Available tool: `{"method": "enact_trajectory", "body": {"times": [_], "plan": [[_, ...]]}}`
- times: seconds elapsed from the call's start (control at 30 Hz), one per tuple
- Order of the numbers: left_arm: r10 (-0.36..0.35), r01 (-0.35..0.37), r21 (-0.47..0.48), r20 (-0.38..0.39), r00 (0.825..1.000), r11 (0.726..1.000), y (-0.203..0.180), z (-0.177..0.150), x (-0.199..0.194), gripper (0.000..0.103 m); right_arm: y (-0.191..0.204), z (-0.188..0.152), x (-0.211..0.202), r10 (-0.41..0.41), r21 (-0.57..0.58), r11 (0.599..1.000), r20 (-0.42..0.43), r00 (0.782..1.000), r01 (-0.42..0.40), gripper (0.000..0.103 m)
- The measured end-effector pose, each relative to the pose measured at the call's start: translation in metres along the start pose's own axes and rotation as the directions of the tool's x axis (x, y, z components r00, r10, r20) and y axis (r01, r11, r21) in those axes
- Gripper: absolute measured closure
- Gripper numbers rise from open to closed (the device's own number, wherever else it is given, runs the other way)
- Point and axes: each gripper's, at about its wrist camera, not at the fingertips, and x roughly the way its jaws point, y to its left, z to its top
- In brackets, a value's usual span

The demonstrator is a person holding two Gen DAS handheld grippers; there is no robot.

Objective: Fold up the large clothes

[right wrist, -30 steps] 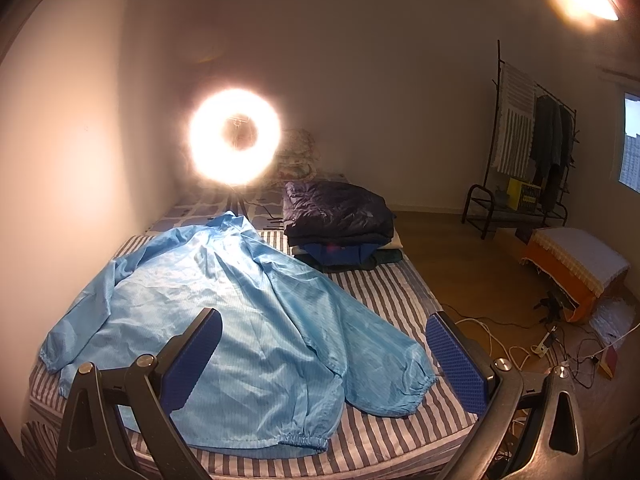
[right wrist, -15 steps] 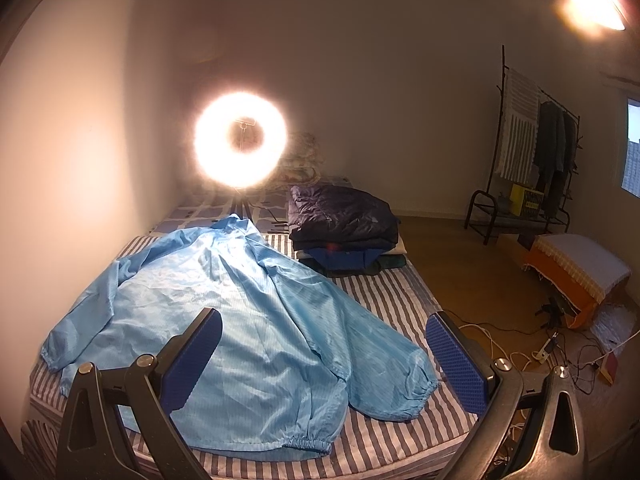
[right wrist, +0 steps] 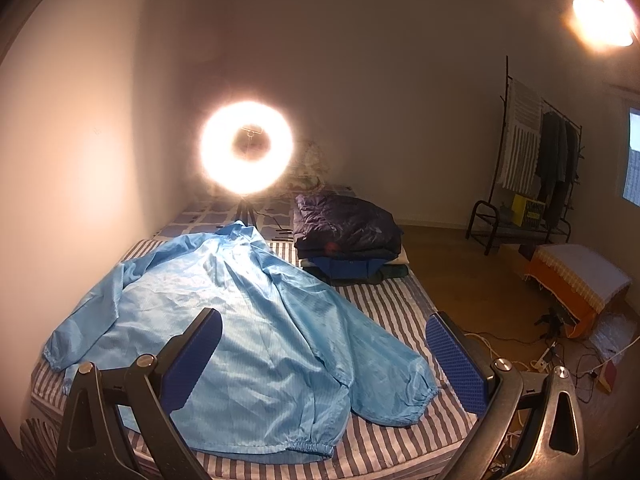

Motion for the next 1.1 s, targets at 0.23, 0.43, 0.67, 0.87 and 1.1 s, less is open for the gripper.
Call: {"method": "enact_trajectory", "body": {"times": [0.23,0.43,0.67,0.87,1.1], "plan": [[0.033,-0.033,0.019,-0.002,0.999,0.999,-0.001,-0.006,0.001,0.0,0.007,0.002,0.004,0.016,-0.01,1.0,0.007,1.0,-0.016,0.0],[0.07,-0.069,0.037,-0.016,0.997,0.997,0.004,-0.013,0.01,0.0,0.021,0.006,0.016,0.051,-0.022,0.998,0.005,0.999,-0.051,0.0],[0.111,-0.109,0.07,-0.03,0.993,0.992,0.02,-0.032,0.018,0.0,0.055,0.012,0.041,0.153,-0.045,0.987,0.015,0.988,-0.152,0.0],[0.126,-0.12,0.082,-0.068,0.99,0.989,0.037,-0.063,0.02,0.002,0.096,0.023,0.066,0.37,-0.109,0.926,0.067,0.926,-0.362,0.0],[0.084,-0.082,0.015,-0.172,0.982,0.997,0.062,-0.097,0.028,0.029,0.181,0.031,0.105,0.558,-0.226,0.801,-0.051,0.828,-0.554,0.003]]}}
